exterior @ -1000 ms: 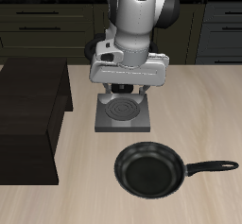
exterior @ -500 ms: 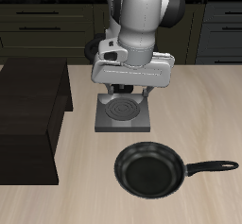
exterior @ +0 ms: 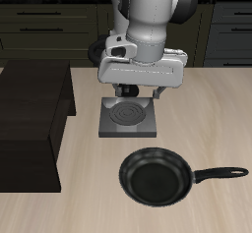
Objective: Place the frypan on the flat stove and turn on the stove
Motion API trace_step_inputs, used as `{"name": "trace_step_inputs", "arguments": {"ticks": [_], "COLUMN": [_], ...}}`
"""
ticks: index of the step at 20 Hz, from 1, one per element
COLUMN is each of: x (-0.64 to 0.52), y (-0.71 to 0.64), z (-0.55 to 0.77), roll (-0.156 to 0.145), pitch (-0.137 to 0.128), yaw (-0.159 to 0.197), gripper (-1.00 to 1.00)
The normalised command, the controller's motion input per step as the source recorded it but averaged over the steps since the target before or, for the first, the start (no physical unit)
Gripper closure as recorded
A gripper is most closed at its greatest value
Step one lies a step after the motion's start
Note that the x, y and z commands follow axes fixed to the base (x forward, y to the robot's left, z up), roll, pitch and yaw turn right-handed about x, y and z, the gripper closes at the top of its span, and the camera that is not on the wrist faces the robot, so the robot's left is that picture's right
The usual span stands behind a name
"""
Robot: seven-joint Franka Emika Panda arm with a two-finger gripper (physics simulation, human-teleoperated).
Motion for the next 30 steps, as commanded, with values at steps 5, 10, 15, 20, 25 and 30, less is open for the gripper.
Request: {"name": "trace_step_inputs", "arguments": {"ticks": [5, 10, 15, 20, 25, 30], "x": [0.2, 0.26, 0.13, 0.08, 0.02, 0.03], "y": [-0.06, -0.16, -0.06, 0.0, 0.0, 0.05], "z": [-0.06, -0.15, -0.25, -0.25, -0.18, -0.19], "roll": [-0.025, -0.031, 0.011, -0.002, 0.003, 0.017], "pitch": [-0.025, -0.011, -0.021, 0.003, 0.007, 0.006], "yaw": [0.023, -0.014, -0.012, -0.008, -0.02, 0.022], "gripper": [-1.0, -1.0, -1.0, -1.0, -1.0, -1.0]}}
